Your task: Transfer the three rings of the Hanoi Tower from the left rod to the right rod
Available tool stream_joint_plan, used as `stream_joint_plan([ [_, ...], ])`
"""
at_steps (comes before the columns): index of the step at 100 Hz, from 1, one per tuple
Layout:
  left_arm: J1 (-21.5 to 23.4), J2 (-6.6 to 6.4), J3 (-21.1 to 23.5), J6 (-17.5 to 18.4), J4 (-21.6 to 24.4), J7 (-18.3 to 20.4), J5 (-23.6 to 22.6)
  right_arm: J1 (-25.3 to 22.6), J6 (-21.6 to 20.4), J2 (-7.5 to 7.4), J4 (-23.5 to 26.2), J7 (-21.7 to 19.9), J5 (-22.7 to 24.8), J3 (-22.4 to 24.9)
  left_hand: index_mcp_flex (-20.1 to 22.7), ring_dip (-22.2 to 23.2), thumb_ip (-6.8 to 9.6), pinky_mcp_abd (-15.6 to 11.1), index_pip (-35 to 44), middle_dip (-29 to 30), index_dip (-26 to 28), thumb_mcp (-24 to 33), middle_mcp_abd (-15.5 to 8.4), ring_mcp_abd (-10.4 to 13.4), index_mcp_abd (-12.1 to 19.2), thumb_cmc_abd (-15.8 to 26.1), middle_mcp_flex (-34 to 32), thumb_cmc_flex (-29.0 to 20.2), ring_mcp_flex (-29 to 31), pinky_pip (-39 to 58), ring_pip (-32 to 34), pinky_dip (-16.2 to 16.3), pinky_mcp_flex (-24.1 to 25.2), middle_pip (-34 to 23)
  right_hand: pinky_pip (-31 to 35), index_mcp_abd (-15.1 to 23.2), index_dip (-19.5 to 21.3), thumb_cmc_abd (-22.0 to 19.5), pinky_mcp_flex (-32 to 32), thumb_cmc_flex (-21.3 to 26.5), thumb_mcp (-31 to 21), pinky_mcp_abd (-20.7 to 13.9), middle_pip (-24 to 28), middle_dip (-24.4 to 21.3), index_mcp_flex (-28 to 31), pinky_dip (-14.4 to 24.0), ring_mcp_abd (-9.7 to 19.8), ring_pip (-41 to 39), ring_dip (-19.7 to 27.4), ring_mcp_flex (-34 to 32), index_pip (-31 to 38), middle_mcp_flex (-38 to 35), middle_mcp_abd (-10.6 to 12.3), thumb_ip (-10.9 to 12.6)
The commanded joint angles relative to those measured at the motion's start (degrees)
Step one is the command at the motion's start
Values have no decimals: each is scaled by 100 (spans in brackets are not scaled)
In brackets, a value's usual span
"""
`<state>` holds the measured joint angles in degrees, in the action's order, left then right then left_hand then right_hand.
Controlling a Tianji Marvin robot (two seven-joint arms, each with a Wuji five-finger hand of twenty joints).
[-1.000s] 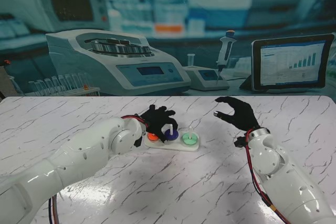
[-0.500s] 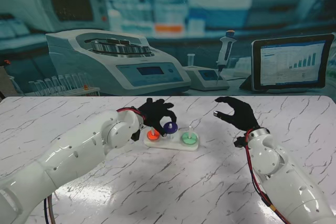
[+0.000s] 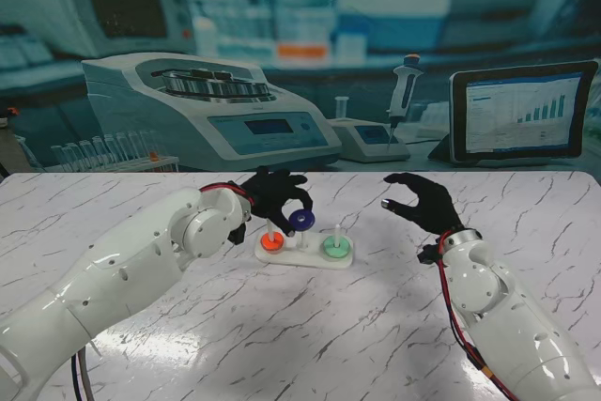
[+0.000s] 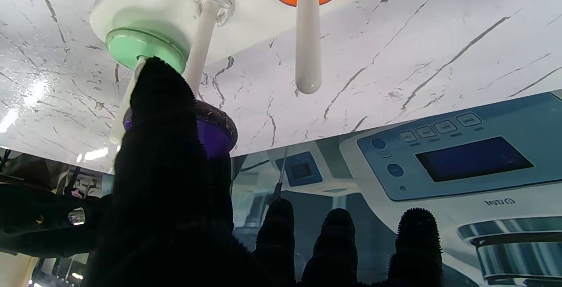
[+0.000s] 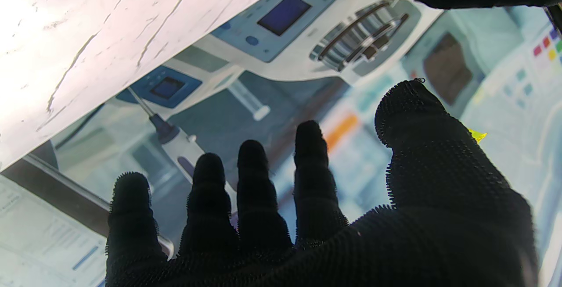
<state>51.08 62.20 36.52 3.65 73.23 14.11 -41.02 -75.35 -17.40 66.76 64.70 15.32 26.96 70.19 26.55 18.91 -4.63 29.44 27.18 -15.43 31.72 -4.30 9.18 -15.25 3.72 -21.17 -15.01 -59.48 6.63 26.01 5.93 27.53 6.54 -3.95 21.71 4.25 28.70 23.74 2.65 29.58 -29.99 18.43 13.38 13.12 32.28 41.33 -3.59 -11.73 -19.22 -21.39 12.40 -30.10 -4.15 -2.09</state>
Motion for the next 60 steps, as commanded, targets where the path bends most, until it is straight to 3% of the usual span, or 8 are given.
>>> stream_joint_plan([
  [1,-3,11,27,122,61,61,22,-23,-11,54,5,19,-21,-31,708,11,36,82,724,21,182,280,-32,-44,607,262,-151,-507,165,183,-39,46,23,29,50,156,-70,-123,-54,8,63,-497,29,21,72,50,74,62,-25,-12,44,-120,122,152],
  [60,6,32,139,251,283,68,145,-33,8,57,16,28,-23,-24,731,8,37,87,670,15,213,272,-21,-52,539,264,-223,-491,189,217,-38,31,20,30,35,86,-79,-126,-79,71,67,-475,26,7,59,43,17,-58,-20,45,36,-98,53,153],
])
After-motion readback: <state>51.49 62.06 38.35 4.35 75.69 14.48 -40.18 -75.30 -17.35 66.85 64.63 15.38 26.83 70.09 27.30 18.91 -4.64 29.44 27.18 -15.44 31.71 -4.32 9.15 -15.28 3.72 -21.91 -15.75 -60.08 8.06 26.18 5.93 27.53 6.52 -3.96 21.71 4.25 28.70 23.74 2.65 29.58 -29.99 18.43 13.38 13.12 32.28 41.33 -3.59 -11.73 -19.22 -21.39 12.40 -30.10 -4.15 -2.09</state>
